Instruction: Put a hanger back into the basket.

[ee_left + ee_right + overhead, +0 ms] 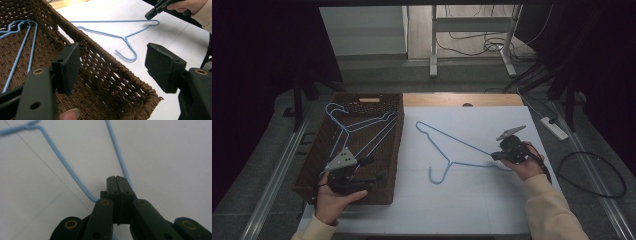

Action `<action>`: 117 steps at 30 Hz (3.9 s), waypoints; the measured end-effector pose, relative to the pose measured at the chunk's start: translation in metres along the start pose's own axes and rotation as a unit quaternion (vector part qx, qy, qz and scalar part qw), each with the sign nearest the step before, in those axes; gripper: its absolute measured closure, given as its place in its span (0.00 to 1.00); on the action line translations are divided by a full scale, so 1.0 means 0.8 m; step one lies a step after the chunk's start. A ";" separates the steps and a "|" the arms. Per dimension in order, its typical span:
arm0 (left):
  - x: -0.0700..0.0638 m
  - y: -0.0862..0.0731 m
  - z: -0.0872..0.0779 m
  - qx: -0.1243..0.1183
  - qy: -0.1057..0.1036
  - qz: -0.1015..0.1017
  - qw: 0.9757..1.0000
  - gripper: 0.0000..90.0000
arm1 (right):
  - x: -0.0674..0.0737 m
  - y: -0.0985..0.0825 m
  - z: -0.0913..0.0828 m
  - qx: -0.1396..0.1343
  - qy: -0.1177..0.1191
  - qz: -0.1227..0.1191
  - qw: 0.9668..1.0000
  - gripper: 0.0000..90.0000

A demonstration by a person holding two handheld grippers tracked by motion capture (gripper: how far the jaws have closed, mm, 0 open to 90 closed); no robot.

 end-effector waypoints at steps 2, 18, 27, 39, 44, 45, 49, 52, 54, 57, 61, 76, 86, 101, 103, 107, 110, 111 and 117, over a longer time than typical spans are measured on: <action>0.000 0.000 0.000 0.002 0.000 0.000 1.000 0.32 | -0.007 -0.005 0.001 0.015 -0.008 0.001 1.000 1.00; 0.000 -0.001 0.001 0.004 -0.003 -0.002 1.000 0.33 | -0.004 -0.052 -0.025 0.064 0.017 0.020 0.998 1.00; 0.001 0.000 0.001 0.003 -0.006 -0.004 1.000 0.33 | 0.051 -0.081 -0.051 0.073 0.078 0.027 0.994 1.00; 0.001 0.000 0.004 0.006 -0.008 -0.004 1.000 0.33 | 0.130 -0.090 -0.048 0.059 0.172 0.000 0.983 1.00; 0.001 0.001 0.004 0.005 -0.007 -0.003 1.000 0.33 | 0.157 -0.084 -0.038 0.052 0.217 -0.021 0.975 1.00; 0.001 0.001 0.004 0.004 -0.007 -0.004 1.000 0.33 | 0.163 -0.082 -0.035 0.052 0.222 -0.027 0.973 1.00; 0.002 0.000 0.004 0.005 -0.007 -0.005 1.000 0.33 | 0.178 -0.073 -0.026 0.051 0.235 -0.035 0.970 1.00; 0.001 0.000 0.005 0.007 -0.007 -0.004 1.000 0.33 | 0.189 -0.064 -0.016 0.045 0.250 -0.044 0.966 1.00; 0.001 0.000 0.005 0.007 -0.007 -0.004 1.000 0.33 | 0.195 -0.059 -0.010 0.043 0.257 -0.048 0.964 1.00; 0.002 0.000 0.005 0.006 -0.006 -0.004 1.000 0.33 | 0.203 -0.050 -0.002 0.039 0.261 -0.055 0.963 1.00; 0.002 -0.001 0.005 0.007 -0.006 -0.004 1.000 0.33 | 0.209 -0.042 0.006 0.032 0.266 -0.057 0.962 1.00; 0.003 -0.001 0.006 0.008 -0.007 -0.003 1.000 0.33 | 0.238 -0.002 0.048 -0.005 0.266 -0.068 0.961 1.00; 0.004 -0.001 0.005 0.008 -0.007 -0.003 1.000 0.33 | 0.245 0.011 0.061 -0.029 0.251 -0.072 0.965 1.00; 0.002 0.001 0.004 0.007 -0.008 0.000 1.000 0.33 | 0.155 0.032 0.030 -0.089 0.157 -0.015 0.983 0.91; 0.002 0.001 0.004 0.007 -0.009 0.000 1.000 0.33 | 0.140 0.040 0.031 -0.091 0.139 -0.010 0.986 0.88; 0.003 0.000 0.004 0.008 -0.009 0.000 1.000 0.33 | 0.110 0.058 0.040 -0.086 0.116 0.021 0.989 0.67; 0.003 0.000 0.004 0.008 -0.009 0.000 1.000 0.33 | 0.095 0.071 0.052 -0.071 0.103 0.029 0.992 0.59; 0.003 0.000 0.004 0.008 -0.009 0.000 1.000 0.33 | 0.095 0.071 0.052 -0.071 0.103 0.029 0.992 0.59; 0.002 -0.001 0.006 0.011 -0.012 0.002 1.000 0.33 | 0.083 0.097 0.082 -0.039 0.090 0.023 0.995 0.53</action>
Point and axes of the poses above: each handheld gripper's, and its own axes: z roughly forward along the jaws, y roughly out of its top, x roughly to its left, the point moved 1 cm from there along z, roughly forward along the jaws, and after that the axes turned 9 degrees about -x, right-handed, at the moved point
